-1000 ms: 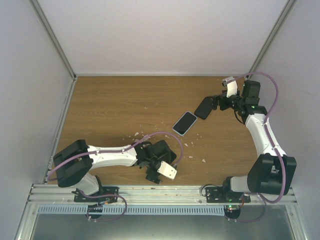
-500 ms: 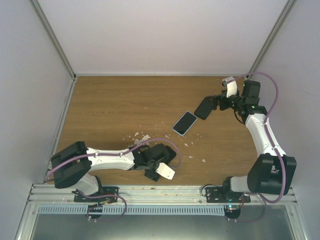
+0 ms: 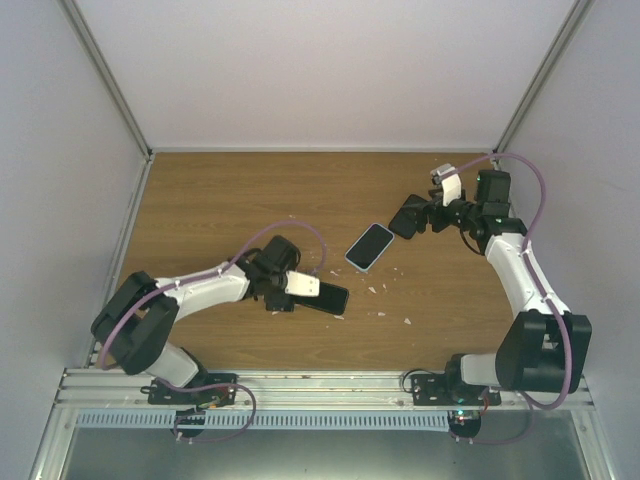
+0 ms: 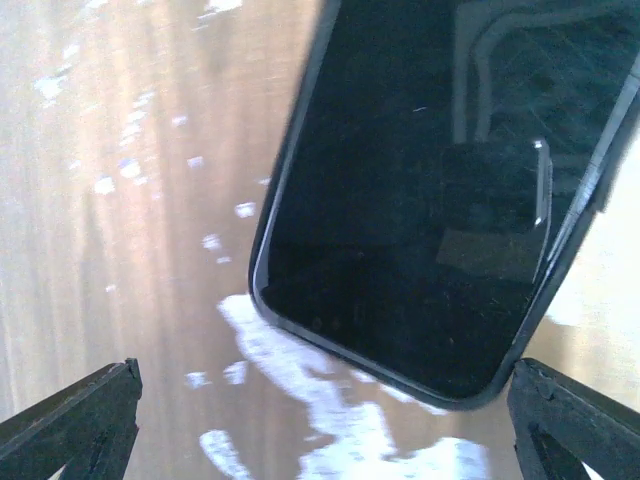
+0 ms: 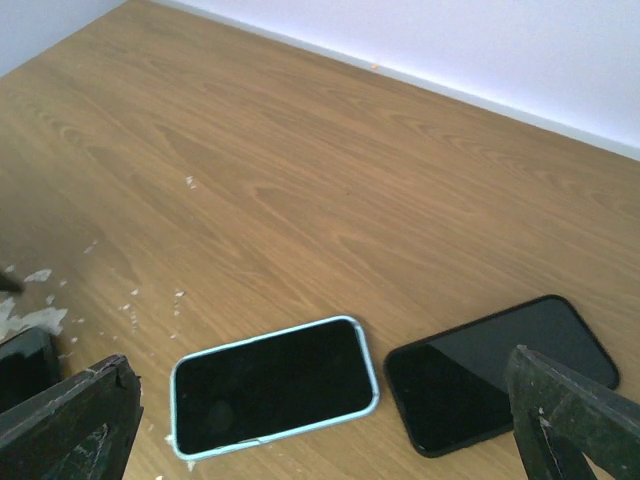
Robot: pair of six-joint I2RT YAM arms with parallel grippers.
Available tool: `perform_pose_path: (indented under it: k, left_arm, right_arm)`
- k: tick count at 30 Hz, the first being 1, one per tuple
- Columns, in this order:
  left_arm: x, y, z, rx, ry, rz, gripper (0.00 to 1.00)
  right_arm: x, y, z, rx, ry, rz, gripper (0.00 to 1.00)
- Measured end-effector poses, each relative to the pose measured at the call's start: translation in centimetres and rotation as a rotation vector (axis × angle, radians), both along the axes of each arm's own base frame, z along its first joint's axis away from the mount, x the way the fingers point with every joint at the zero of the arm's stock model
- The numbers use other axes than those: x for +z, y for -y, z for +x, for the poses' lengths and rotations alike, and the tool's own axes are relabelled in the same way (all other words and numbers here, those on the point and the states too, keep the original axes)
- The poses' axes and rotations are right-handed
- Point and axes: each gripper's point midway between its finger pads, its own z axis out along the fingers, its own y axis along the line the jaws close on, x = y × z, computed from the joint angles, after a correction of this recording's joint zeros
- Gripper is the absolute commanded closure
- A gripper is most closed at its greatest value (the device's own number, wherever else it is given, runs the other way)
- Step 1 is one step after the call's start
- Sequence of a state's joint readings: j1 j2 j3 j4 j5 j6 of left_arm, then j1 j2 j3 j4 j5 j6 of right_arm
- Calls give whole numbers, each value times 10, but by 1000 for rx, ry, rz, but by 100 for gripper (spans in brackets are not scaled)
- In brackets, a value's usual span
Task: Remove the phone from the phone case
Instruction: Pick up the phone at the center of the board.
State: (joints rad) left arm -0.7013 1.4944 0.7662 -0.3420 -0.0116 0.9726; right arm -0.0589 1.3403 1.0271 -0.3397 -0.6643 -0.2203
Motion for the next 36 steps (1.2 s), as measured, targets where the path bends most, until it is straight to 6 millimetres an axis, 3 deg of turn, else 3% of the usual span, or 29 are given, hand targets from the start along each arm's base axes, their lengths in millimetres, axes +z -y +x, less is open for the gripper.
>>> perform_pose_path:
  k: [6,11,15,23,30,36]
  left_arm:
    - [16,-4,54,176,-65,-108,1]
    - [22,-14,74,288,-133,-191,1]
    - [32,-31,87,407,-197,-269,1]
    - [77,-76,138,709,-239,-519,1]
    - [81,-97,143,895,-319,-652,1]
    - [96,-97,134,912,-317,-702,1]
  right_arm:
    - [-10,-36,-14,119,0,-60,1]
    - [-31,-69,-27,205,-56,-128,1]
    - [-55,-100,-43,277,-123,-197,0]
    - [-95,-163,-88,445,-202,-331,0]
    - [-149,-199,-122,548,-303,-482,0]
    - [-168,-216,-141,588,-317,-571,0]
